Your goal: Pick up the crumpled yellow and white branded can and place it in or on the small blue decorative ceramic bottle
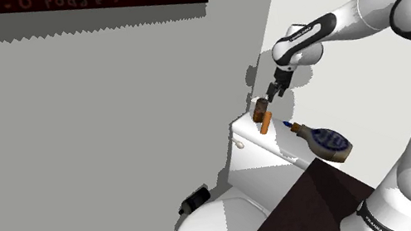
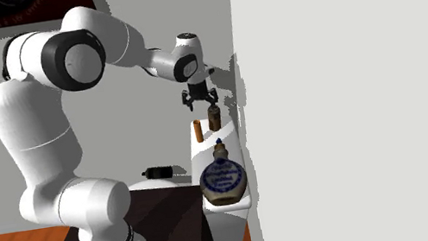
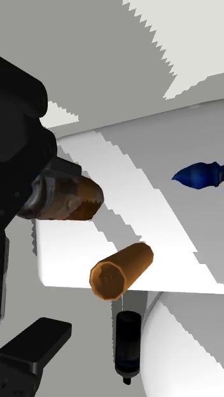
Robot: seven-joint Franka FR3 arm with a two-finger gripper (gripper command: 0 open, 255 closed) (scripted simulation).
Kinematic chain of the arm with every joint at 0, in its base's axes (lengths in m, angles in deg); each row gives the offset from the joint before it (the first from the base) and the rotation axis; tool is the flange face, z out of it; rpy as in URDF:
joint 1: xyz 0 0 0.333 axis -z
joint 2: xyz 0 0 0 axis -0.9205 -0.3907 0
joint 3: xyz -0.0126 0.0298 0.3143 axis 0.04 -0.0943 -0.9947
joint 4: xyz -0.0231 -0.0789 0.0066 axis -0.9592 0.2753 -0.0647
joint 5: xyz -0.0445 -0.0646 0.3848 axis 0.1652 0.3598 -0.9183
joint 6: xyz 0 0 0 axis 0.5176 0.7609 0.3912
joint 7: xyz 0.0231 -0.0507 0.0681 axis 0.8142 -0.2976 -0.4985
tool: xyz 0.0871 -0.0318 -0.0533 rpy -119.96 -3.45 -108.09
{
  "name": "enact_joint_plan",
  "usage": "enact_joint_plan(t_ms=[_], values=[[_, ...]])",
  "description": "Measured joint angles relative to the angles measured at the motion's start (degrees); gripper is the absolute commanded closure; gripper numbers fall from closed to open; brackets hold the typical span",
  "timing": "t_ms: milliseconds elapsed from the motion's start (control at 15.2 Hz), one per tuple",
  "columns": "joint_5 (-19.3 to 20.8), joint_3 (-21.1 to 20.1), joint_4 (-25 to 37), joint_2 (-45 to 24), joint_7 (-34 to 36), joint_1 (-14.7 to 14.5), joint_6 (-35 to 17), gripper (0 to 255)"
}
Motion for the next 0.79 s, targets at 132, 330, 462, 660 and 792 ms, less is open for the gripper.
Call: enact_joint_plan(t_ms=[132, 330, 462, 660, 792], values=[[-3.1, -0.7, 3.9, -4.7, -2.2, 1.2, -0.5, 0], [-7.3, -2.0, 9.7, -11.7, -5.8, 3.9, -1.3, 0], [-8.7, -2.6, 11.3, -14.1, -7.0, 4.9, -1.9, 0], [-9.7, -3.2, 11.9, -15.9, -7.7, 5.4, -3.2, 0], [-10.3, -3.6, 12.2, -17.1, -8.1, 5.7, -4.0, 0]])
